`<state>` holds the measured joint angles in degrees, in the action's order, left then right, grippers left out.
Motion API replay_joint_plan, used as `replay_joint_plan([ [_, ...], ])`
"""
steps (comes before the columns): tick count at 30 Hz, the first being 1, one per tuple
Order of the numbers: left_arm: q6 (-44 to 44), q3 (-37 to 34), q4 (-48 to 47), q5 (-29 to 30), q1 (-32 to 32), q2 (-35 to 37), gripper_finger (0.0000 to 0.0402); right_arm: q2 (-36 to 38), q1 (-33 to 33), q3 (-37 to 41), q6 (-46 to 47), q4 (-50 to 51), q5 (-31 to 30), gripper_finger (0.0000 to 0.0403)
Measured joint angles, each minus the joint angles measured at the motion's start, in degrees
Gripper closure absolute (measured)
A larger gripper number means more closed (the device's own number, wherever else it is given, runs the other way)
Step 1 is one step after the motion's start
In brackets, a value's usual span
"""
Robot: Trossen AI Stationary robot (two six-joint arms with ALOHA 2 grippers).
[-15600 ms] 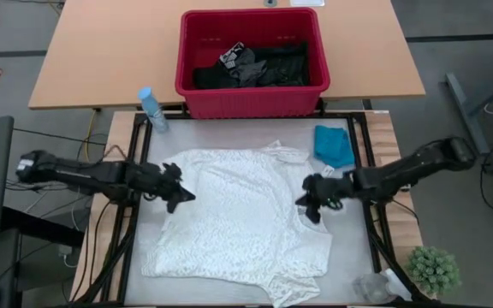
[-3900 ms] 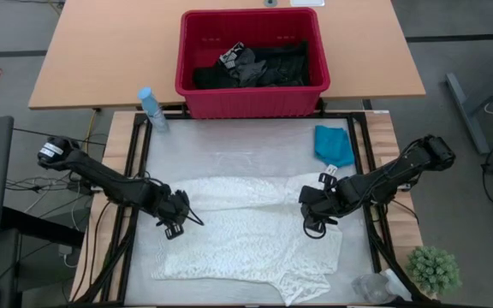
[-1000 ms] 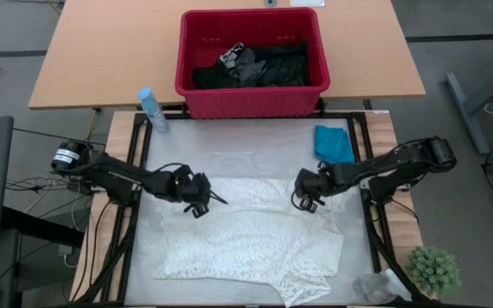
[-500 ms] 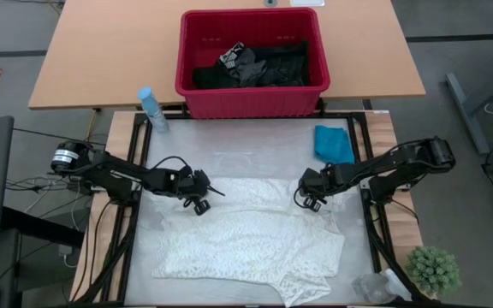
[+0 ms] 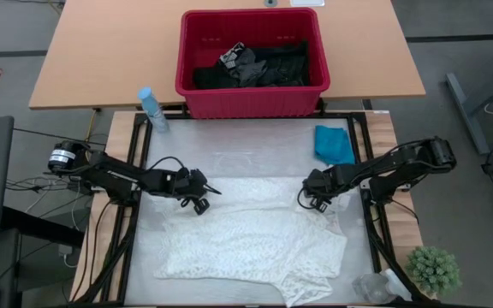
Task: Fold laundry
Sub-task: Fold the white shirt
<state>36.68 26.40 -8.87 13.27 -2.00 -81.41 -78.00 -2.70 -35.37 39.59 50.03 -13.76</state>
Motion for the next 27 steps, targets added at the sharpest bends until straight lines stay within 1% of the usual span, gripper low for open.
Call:
replay_joint_plan([
  [5,-0.6,0.33,-0.04,-0.45,0.54,0.03,0.0401,0.13,-0.54,0.05,-1.93,-0.79,-0.39,0.0382],
  [9,-0.95,1.08,-2.66,-1.66,2.41,1.83,0.0401,1.59,-0.6,-1.78,-5.03,-0.76,-1.17,0.0361],
  [12,-1.91,1.46,-5.52,-1.62,4.2,3.77,0.0401,4.44,-0.3,-2.92,-5.31,-0.24,-2.42,0.0346],
  [15,-3.06,1.47,-8.4,-0.63,5.8,5.58,0.0401,8.33,0.32,-3.48,-3.29,1.6,-2.7,0.0336],
  [19,-4.26,1.47,-8.54,-0.06,6.92,6.36,0.0401,12.95,0.54,-3.48,-0.29,4.35,-2.59,0.0329],
  [23,-8.82,1.55,-6.74,-1.61,7.02,6.4,0.0394,16.47,0.44,-3.48,-1.8,-1.26,-0.62,0.0328],
  [27,-12.31,1.57,-5.15,-8.05,7.68,6.42,0.0372,17.59,0.39,-3.55,-5.41,-8.98,2.36,0.0327],
])
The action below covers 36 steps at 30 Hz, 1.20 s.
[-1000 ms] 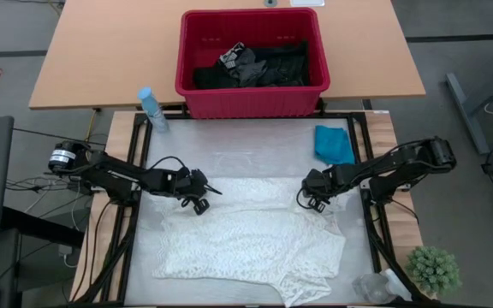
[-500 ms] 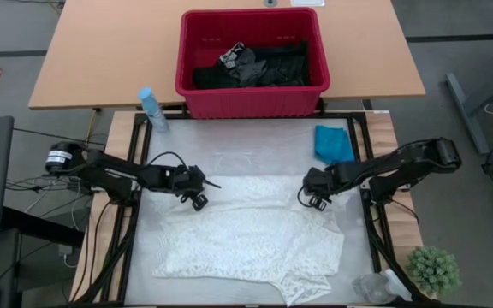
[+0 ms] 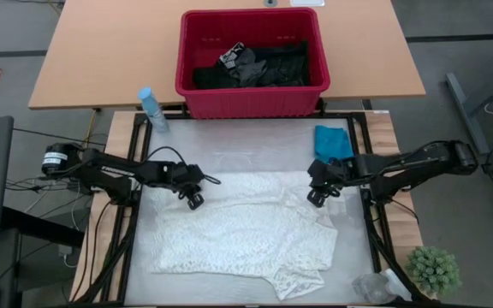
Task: Fold laundry
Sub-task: Fold the white shirt
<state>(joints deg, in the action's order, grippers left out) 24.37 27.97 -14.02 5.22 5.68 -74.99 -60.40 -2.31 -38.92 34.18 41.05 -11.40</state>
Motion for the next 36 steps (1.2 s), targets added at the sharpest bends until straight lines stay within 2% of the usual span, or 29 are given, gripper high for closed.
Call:
replay_joint_plan([
  [5,-3.26,0.53,-0.06,-6.84,0.93,0.69,0.0319,-0.37,-1.3,0.0,-1.24,-1.64,1.27,0.031],
  [7,-5.5,1.93,-1.3,-6.65,1.08,0.9,0.0293,-0.37,-1.97,0.0,-1.23,-1.74,1.29,0.0295],
  [13,-7.82,5.82,-13.5,5.38,3.49,1.08,0.0229,-0.37,-3.79,0.0,0.18,-1.39,1.42,0.0257],
  [19,-5.19,13.07,-27.17,16.42,6.04,1.08,0.0221,-0.37,-5.24,0.0,0.34,-0.29,1.16,0.0249],
  [21,-5.0,16.27,-29.6,16.0,6.58,1.12,0.0221,-0.37,-5.39,0.0,0.47,0.09,1.07,0.025],
  [23,-6.1,19.42,-25.55,9.92,6.61,1.36,0.0221,-0.24,-5.89,0.0,0.47,0.07,1.01,0.0252],
  [26,-8.56,23.16,-10.86,1.03,5.41,1.13,0.0221,0.34,-6.99,0.0,0.46,-0.13,1.01,0.0254],
  [31,-16.15,27.8,8.61,-1.06,2.05,-6.44,0.0221,0.59,-9.32,0.0,2.37,0.71,0.24,0.0254],
  [36,-17.89,37.27,9.76,-2.87,2.18,-19.3,0.0221,0.48,-11.77,0.0,6.73,1.97,-0.34,0.0256],
])
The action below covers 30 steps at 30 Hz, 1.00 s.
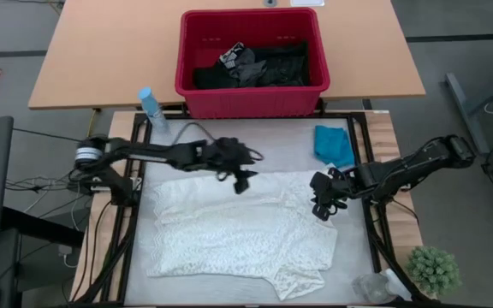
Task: Fold laundry
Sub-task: Fold the white shirt
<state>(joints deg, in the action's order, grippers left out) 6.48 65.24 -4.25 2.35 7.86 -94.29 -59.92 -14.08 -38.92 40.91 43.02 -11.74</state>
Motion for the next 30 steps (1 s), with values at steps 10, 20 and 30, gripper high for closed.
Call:
replay_joint_plan([
  [10,2.45,14.85,0.98,-10.71,-0.16,-17.82,0.0221,0.0,-7.8,0.0,8.79,2.71,-4.85,0.0258],
  [20,5.18,20.41,-0.58,-11.03,-2.24,-24.3,0.0221,0.0,-13.78,0.0,16.28,3.24,-9.8,0.0258],
  [30,5.2,20.56,-1.05,-6.1,-3.08,-24.98,0.0221,0.0,-14.81,0.0,18.17,3.04,-10.91,0.0258],
])
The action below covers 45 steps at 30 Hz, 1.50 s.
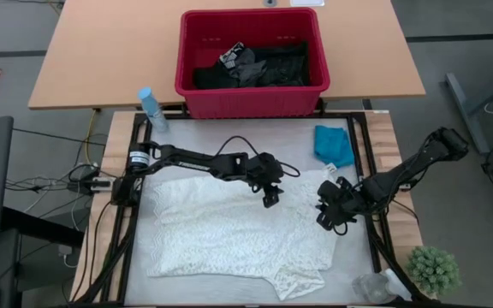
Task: Fold laundry
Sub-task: Fold the white shirt
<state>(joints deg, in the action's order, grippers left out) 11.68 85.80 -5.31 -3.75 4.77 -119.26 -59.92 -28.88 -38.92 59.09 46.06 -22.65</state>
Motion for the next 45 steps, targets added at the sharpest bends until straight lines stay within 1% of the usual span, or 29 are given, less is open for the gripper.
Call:
replay_joint_plan([
  [6,0.15,0.0,1.09,0.63,0.35,-0.19,0.0221,0.0,0.02,0.0,-0.19,-0.01,-0.21,0.0258],
  [8,1.22,0.04,3.44,0.09,0.35,-1.12,0.0221,0.0,0.02,0.0,-0.41,-0.03,-0.38,0.0258],
  [11,3.22,0.01,4.22,-0.46,0.35,-2.82,0.0221,0.0,0.02,-0.02,-0.43,-0.03,-0.41,0.0258],
  [15,4.96,-0.07,2.91,-1.22,0.35,-4.04,0.0221,-0.02,0.02,-0.04,-0.45,-0.23,-0.38,0.0258],
  [25,4.48,-0.04,3.23,-2.69,0.31,-3.8,0.0221,0.0,0.02,-0.04,-0.63,0.02,-0.4,0.0258],
  [30,6.33,-0.11,3.91,-4.69,0.31,-6.01,0.0221,0.0,0.02,-0.04,-0.63,-0.07,-0.44,0.0258],
  [31,6.91,-0.06,5.04,-5.23,0.31,-6.37,0.0221,0.0,0.02,-0.04,-0.63,-0.16,-0.46,0.0258],
  [33,7.6,-0.05,4.41,-6.85,0.31,-6.48,0.0221,-0.02,0.02,-0.04,-0.61,-0.19,-0.44,0.0258],
  [38,7.06,-0.07,4.88,-6.08,0.31,-6.4,0.0223,-0.02,0.02,-0.04,-0.61,-0.21,-0.89,0.0258],
  [41,7.5,-0.07,5.24,-7.09,0.4,-6.38,0.0239,-0.02,0.02,-0.02,-0.61,-0.23,-1.25,0.0258],
  [45,7.08,-0.07,6.14,-7.98,0.07,-6.38,0.0294,-0.02,0.02,-0.02,-0.39,-0.08,-1.27,0.0258],
])
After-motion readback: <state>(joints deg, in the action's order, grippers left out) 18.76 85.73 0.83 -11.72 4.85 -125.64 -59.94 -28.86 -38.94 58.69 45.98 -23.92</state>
